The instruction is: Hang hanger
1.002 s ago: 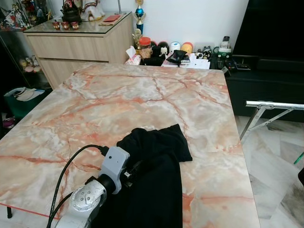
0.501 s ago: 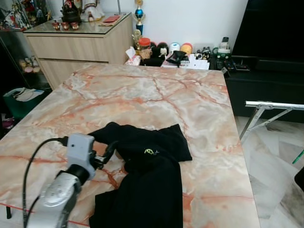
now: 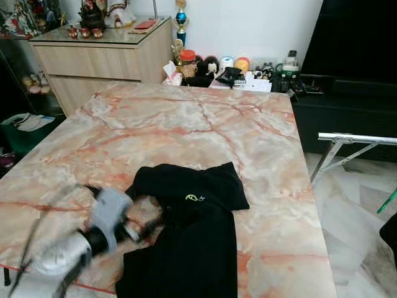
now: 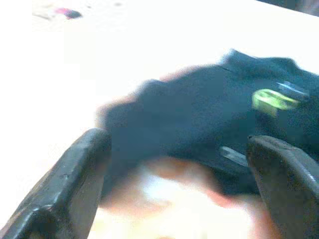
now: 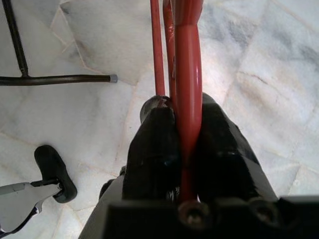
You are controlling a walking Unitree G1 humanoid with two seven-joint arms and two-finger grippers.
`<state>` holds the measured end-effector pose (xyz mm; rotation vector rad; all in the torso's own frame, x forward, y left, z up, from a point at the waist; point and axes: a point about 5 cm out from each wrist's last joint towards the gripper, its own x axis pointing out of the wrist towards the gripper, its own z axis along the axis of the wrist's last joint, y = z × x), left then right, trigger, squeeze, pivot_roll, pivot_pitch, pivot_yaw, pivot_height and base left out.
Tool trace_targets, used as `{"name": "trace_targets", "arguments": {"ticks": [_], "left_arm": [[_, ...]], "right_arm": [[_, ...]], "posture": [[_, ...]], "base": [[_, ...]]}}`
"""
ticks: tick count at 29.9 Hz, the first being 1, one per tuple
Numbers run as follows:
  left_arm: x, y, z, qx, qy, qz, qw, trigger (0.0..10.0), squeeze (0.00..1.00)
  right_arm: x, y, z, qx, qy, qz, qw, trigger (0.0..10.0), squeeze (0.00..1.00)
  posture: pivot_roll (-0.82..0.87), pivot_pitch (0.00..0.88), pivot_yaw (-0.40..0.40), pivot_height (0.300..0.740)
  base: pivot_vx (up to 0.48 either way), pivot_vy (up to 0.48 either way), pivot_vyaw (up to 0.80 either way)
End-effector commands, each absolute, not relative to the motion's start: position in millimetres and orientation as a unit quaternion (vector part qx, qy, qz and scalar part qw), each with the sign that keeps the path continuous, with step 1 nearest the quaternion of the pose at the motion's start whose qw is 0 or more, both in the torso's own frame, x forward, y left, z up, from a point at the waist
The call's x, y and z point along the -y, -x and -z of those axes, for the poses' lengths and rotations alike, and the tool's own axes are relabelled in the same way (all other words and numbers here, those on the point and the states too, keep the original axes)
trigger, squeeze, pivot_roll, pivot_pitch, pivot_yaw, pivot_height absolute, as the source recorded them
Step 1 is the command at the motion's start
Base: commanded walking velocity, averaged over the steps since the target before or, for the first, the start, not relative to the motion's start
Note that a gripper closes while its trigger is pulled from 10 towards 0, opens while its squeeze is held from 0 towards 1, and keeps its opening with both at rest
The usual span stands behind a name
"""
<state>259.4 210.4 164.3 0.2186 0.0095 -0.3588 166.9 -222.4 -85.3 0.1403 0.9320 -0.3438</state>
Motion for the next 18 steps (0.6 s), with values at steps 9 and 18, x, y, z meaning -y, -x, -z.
{"name": "trace_targets", "arguments": {"ticks": [9, 18], "left_arm": [[-197.5, -268.8, -167.1, 0.057, 0.009, 0.030, 0.998, 10.0, 0.00], [-208.5, -268.1, -162.3, 0.071, 0.002, 0.004, 0.997, 10.0, 0.00]], "right_arm": [[221.8, -167.7, 85.2, -0.448, -0.068, 0.164, 0.876, 10.0, 0.00], [220.8, -166.5, 86.1, -0.452, -0.068, 0.165, 0.874, 10.0, 0.00]], "posture": [[0.16, 0.065, 0.001, 0.740], [0.15, 0.056, 0.006, 0.740]], "base": [[0.000, 0.000, 0.00], [0.000, -0.302, 0.00]]}}
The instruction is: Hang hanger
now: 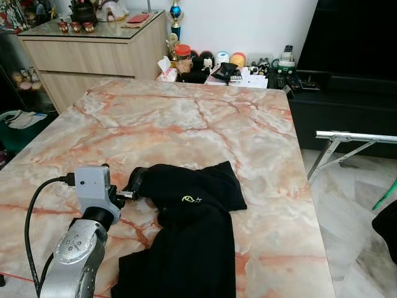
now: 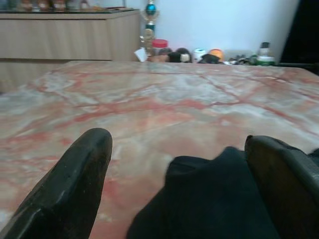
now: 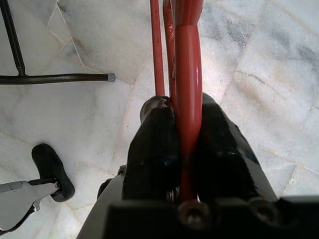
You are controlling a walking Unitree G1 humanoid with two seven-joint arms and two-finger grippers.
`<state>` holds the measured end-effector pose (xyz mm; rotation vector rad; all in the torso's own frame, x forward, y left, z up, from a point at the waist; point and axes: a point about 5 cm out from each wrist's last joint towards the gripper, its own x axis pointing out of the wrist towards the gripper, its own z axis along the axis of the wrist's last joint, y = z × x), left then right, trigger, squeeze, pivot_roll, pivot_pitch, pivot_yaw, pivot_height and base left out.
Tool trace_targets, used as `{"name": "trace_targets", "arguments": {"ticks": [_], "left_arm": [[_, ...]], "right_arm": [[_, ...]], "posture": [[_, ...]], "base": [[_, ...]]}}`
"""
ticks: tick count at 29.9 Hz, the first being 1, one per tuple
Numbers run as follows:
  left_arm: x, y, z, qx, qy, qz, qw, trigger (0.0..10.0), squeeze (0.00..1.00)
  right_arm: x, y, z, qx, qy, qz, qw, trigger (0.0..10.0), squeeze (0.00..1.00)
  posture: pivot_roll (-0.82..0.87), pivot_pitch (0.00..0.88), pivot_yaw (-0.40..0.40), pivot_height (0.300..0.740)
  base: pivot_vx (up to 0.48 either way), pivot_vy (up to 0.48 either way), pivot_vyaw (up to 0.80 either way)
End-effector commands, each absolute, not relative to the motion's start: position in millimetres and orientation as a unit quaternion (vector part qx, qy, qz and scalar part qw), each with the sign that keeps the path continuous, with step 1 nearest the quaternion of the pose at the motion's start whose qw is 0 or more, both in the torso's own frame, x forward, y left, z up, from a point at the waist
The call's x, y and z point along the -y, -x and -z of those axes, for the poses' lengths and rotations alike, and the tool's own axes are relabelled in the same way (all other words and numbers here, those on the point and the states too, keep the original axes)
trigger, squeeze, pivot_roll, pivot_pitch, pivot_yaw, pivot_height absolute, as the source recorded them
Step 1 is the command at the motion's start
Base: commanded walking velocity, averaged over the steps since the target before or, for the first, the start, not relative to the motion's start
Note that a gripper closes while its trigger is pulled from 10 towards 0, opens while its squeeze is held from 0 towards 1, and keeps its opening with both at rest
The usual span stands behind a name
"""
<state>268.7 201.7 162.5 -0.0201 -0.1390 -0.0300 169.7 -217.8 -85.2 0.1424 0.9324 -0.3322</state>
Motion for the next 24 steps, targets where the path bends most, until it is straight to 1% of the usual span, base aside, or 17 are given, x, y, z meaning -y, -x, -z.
{"name": "trace_targets", "arguments": {"ticks": [1, 5, 11, 24], "left_arm": [[-209.8, -268.4, -163.4, 0.074, 0.001, 0.000, 0.997, 10.0, 0.00], [-213.6, -269.3, -166.9, 0.082, -0.003, -0.009, 0.997, 10.0, 0.00], [-209.4, -268.0, -165.0, 0.080, -0.012, -0.003, 0.997, 10.0, 0.00], [-200.0, -270.6, -160.7, 0.080, -0.018, 0.022, 0.996, 10.0, 0.00]], "right_arm": [[220.9, -166.5, 86.1, -0.452, -0.067, 0.164, 0.874, 10.0, 0.00], [220.8, -166.5, 86.1, -0.452, -0.070, 0.164, 0.874, 10.0, 0.00], [220.6, -166.4, 86.2, -0.451, -0.074, 0.166, 0.874, 10.0, 0.00], [219.7, -166.2, 86.4, -0.451, -0.073, 0.165, 0.874, 10.0, 0.00]], "posture": [[0.15, 0.056, 0.006, 0.740], [0.16, 0.052, 0.008, 0.740], [0.15, 0.052, 0.011, 0.740], [0.15, 0.016, 0.024, 0.740]], "base": [[0.000, -0.480, 0.00], [0.000, -0.480, 0.00], [0.000, -0.480, 0.00], [0.000, -0.480, 0.00]]}}
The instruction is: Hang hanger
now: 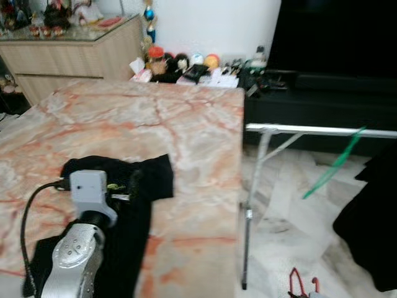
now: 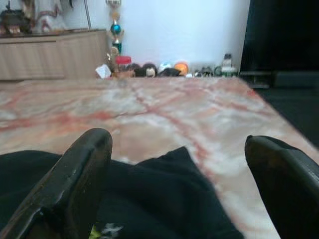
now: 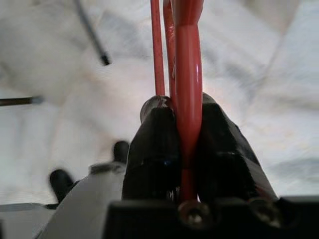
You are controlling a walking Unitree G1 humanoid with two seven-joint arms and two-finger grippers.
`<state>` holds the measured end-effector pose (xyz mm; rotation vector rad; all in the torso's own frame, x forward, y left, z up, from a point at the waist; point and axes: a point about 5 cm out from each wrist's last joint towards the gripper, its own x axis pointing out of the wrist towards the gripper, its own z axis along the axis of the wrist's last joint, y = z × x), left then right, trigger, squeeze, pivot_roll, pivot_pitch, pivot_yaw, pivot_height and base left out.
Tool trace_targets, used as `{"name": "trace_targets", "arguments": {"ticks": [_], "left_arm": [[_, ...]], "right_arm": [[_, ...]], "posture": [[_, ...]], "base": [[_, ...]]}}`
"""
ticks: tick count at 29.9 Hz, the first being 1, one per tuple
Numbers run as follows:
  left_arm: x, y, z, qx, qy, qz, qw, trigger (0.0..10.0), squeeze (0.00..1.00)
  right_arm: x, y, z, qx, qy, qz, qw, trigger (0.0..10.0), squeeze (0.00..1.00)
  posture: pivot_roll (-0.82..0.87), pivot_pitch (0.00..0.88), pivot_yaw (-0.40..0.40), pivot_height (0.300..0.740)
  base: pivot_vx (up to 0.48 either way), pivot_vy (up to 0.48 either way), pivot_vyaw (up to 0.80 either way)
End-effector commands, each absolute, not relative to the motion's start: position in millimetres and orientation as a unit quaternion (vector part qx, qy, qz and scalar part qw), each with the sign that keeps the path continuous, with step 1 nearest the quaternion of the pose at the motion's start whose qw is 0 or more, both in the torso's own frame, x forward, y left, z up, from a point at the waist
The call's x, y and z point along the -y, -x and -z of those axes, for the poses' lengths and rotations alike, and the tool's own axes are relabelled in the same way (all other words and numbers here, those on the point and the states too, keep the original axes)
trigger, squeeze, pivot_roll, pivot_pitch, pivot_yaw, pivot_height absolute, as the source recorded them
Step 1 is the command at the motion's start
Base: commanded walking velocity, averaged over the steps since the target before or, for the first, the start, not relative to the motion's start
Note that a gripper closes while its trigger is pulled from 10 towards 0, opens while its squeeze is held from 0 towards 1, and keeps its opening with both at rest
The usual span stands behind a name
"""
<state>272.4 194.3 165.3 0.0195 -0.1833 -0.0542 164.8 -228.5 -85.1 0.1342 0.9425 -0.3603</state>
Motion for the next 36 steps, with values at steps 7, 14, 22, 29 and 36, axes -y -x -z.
{"name": "trace_targets", "arguments": {"ticks": [7, 14, 22, 29, 36], "left_arm": [[-189.2, -272.1, -153.1, 0.073, -0.027, 0.047, 0.996, 10.0, 0.00], [-179.0, -271.8, -146.8, 0.068, -0.026, 0.070, 0.995, 10.0, 0.00], [-161.3, -268.0, -125.4, 0.028, -0.065, 0.130, 0.989, 10.0, 0.00], [-179.0, -246.7, -37.2, -0.140, -0.050, 0.089, 0.985, 10.0, 0.00], [-216.9, -218.6, 21.4, -0.273, -0.032, 0.007, 0.962, 10.0, 0.00]], "right_arm": [[219.8, -167.0, 86.0, -0.450, -0.071, 0.167, 0.874, 10.0, 0.00], [221.3, -167.1, 85.7, -0.449, -0.068, 0.168, 0.875, 10.0, 0.00], [224.8, -167.7, 84.5, -0.447, -0.062, 0.168, 0.876, 10.0, 0.00], [227.0, -168.5, 83.7, -0.446, -0.057, 0.171, 0.877, 10.0, 0.00], [224.5, -169.0, 84.0, -0.445, -0.060, 0.167, 0.878, 10.0, 0.00]], "posture": [[0.13, 0.000, 0.027, 0.740], [0.12, 0.000, 0.026, 0.740], [0.11, 0.000, 0.018, 0.740], [0.10, 0.018, -0.006, 0.740], [0.09, 0.022, -0.007, 0.740]], "base": [[0.000, -0.480, 0.00], [0.000, -0.480, 0.00], [0.000, -0.317, 0.00], [0.000, 0.000, 0.00], [0.000, 0.000, 0.00]]}}
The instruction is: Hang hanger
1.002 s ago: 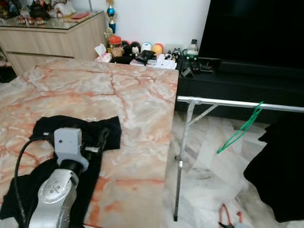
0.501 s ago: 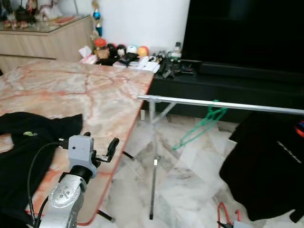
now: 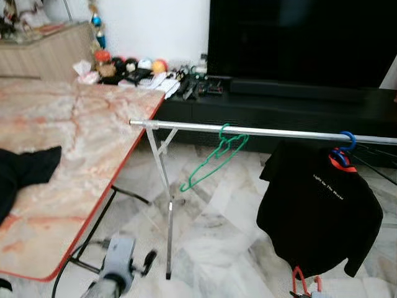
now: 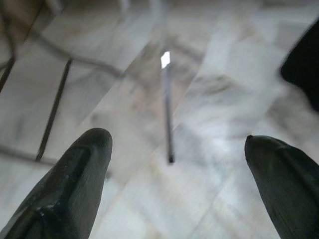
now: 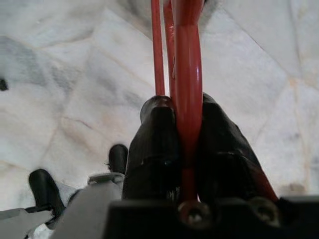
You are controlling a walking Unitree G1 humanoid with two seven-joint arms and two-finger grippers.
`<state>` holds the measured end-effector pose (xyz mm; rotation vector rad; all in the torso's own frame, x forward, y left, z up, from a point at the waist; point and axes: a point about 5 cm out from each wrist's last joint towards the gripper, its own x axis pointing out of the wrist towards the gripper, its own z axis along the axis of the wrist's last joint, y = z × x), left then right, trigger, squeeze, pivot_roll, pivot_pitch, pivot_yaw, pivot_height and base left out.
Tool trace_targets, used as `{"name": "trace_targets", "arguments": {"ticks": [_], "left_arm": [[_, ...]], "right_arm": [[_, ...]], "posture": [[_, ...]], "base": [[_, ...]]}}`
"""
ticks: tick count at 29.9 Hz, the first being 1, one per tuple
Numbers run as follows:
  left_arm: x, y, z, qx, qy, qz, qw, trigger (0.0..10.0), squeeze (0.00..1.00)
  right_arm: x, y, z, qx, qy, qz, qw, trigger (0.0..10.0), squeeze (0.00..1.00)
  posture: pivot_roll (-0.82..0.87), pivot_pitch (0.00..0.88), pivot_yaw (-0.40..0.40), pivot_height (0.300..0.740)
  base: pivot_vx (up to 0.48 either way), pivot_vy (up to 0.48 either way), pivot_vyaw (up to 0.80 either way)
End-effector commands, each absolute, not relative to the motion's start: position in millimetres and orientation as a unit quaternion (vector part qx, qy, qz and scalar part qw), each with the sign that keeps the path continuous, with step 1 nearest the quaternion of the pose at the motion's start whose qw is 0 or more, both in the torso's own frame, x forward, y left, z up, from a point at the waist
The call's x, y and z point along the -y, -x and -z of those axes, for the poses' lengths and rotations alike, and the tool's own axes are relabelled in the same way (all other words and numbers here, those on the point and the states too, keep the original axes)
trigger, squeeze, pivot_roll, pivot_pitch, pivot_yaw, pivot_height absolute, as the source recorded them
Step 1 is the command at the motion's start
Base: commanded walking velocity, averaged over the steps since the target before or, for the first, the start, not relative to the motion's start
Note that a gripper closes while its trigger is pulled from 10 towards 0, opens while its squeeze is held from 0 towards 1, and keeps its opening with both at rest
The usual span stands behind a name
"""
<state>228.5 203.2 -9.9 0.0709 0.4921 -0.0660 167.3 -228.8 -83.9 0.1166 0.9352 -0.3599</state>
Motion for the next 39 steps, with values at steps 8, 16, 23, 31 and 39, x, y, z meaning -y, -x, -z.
{"name": "trace_targets", "arguments": {"ticks": [8, 16, 23, 31, 39], "left_arm": [[-224.0, -180.9, 68.1, -0.400, -0.030, -0.001, 0.916, 10.0, 0.00], [-219.1, -167.4, 81.6, -0.434, 0.016, -0.056, 0.899, 10.0, 0.00], [-212.3, -175.3, 80.6, -0.427, 0.026, -0.056, 0.902, 10.0, 0.00], [-211.0, -173.9, 81.8, -0.428, 0.029, -0.057, 0.902, 10.0, 0.00], [-210.8, -171.1, 83.2, -0.432, 0.024, -0.047, 0.900, 10.0, 0.00]], "right_arm": [[222.1, -169.6, 84.3, -0.447, -0.059, 0.160, 0.878, 10.0, 0.00], [223.4, -171.4, 82.8, -0.438, -0.056, 0.145, 0.885, 10.0, 0.00], [226.8, -172.5, 81.7, -0.441, -0.046, 0.137, 0.886, 10.0, 0.00], [227.5, -173.6, 81.0, -0.441, -0.043, 0.131, 0.887, 10.0, 0.00], [226.5, -175.3, 80.5, -0.441, -0.041, 0.120, 0.888, 10.0, 0.00]], "posture": [[0.08, 0.022, -0.017, 0.740], [0.05, 0.009, -0.017, 0.740], [0.07, 0.000, -0.032, 0.740], [0.08, 0.000, -0.034, 0.740], [0.09, 0.000, -0.041, 0.740]], "base": [[0.000, 0.000, 0.00], [0.000, 0.000, 0.00], [0.000, 0.000, 0.00], [0.228, 0.000, 0.00], [0.265, 0.000, 0.00]]}}
